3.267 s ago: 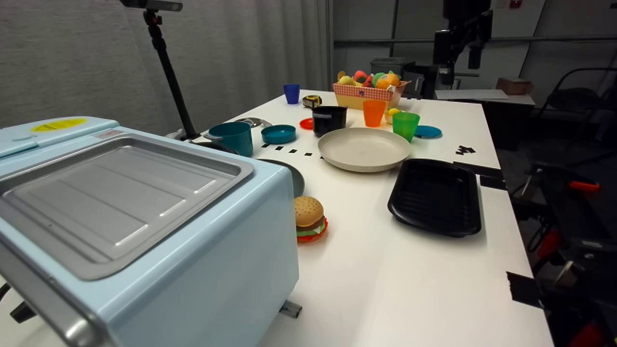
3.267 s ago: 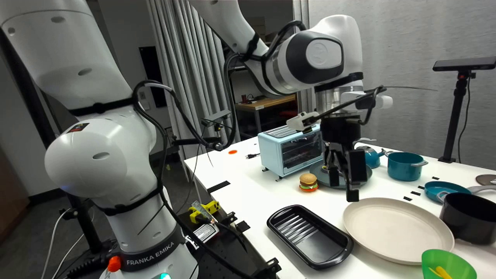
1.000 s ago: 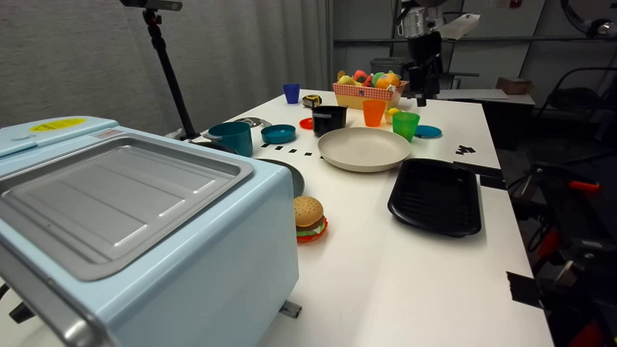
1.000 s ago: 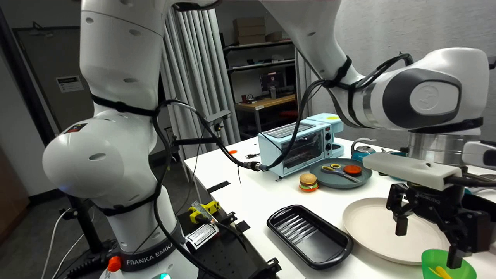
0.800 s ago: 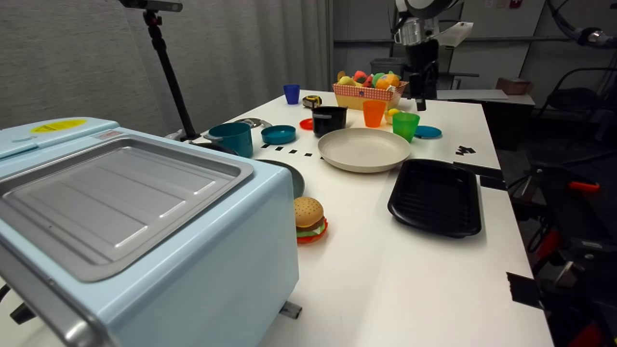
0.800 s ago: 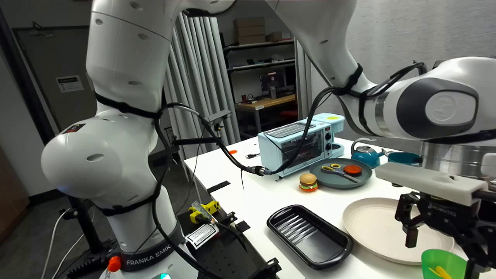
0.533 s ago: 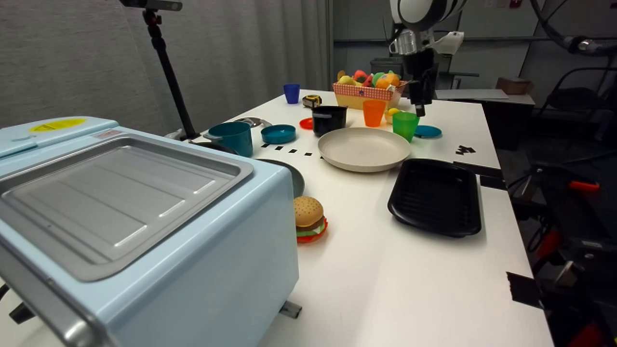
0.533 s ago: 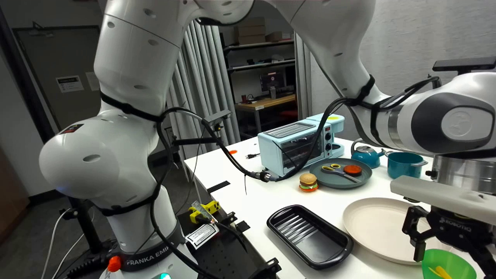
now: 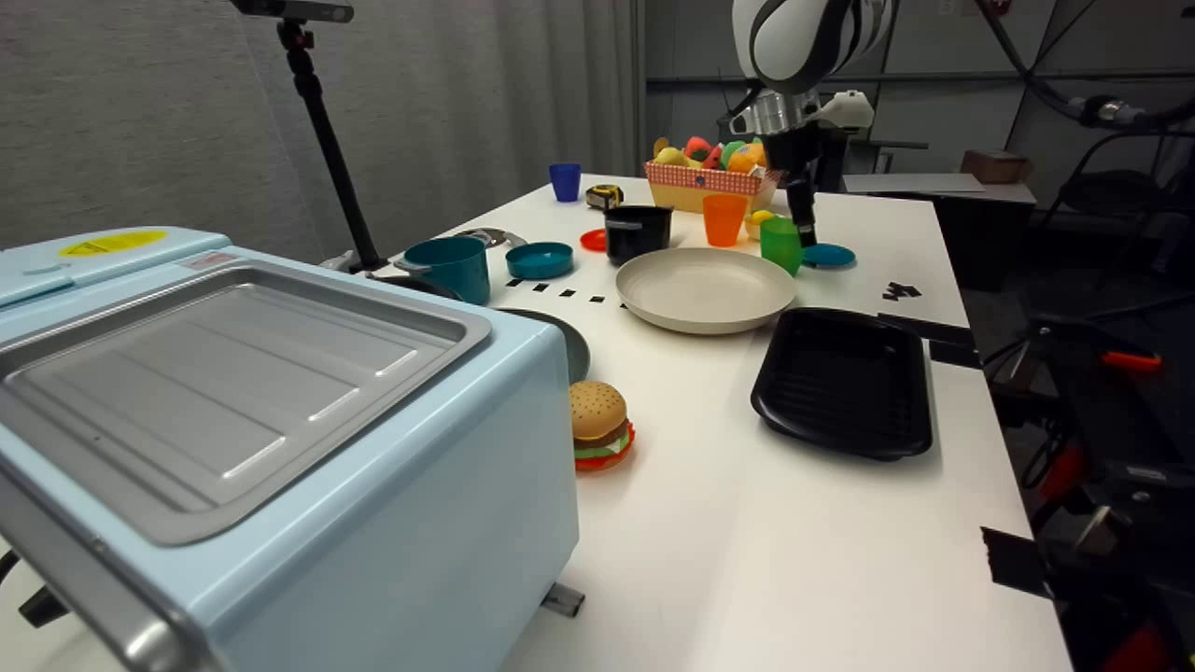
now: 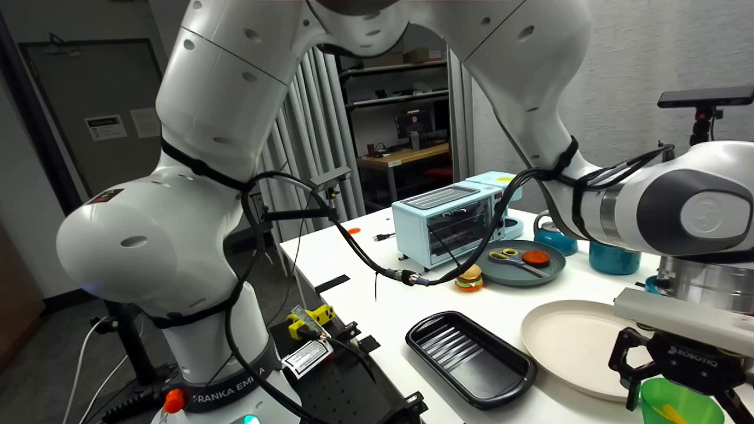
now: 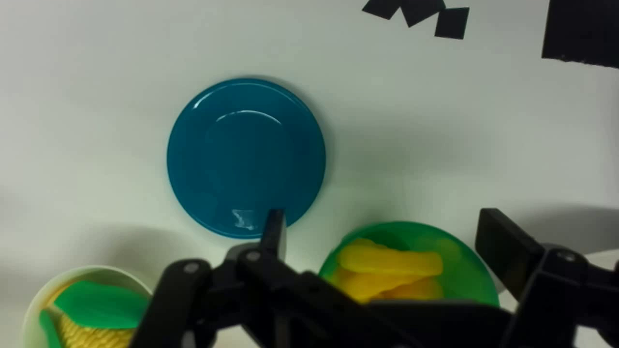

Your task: Pour the contents of the green cup onto the plate

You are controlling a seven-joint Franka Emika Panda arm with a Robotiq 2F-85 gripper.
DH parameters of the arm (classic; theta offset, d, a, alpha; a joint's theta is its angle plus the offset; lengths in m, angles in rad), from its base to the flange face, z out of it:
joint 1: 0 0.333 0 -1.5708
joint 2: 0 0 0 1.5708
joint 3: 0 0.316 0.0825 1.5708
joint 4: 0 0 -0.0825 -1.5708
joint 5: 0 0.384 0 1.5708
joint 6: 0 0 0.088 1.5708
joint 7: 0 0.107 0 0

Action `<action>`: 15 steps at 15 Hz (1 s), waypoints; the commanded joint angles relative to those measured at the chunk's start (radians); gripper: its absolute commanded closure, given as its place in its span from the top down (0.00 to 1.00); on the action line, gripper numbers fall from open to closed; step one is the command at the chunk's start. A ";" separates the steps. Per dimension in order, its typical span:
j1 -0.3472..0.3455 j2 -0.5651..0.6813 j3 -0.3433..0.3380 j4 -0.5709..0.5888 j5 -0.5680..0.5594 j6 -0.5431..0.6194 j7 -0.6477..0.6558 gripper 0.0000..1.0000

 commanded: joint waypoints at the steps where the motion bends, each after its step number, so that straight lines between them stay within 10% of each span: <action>1: -0.013 0.035 0.019 0.054 -0.023 -0.014 -0.029 1.00; 8: -0.007 0.058 0.034 0.065 -0.029 0.005 -0.022 0.99; 10: -0.007 0.061 0.037 0.066 -0.032 0.008 -0.022 0.74; 15: -0.012 0.050 0.038 0.065 -0.032 0.014 -0.025 0.52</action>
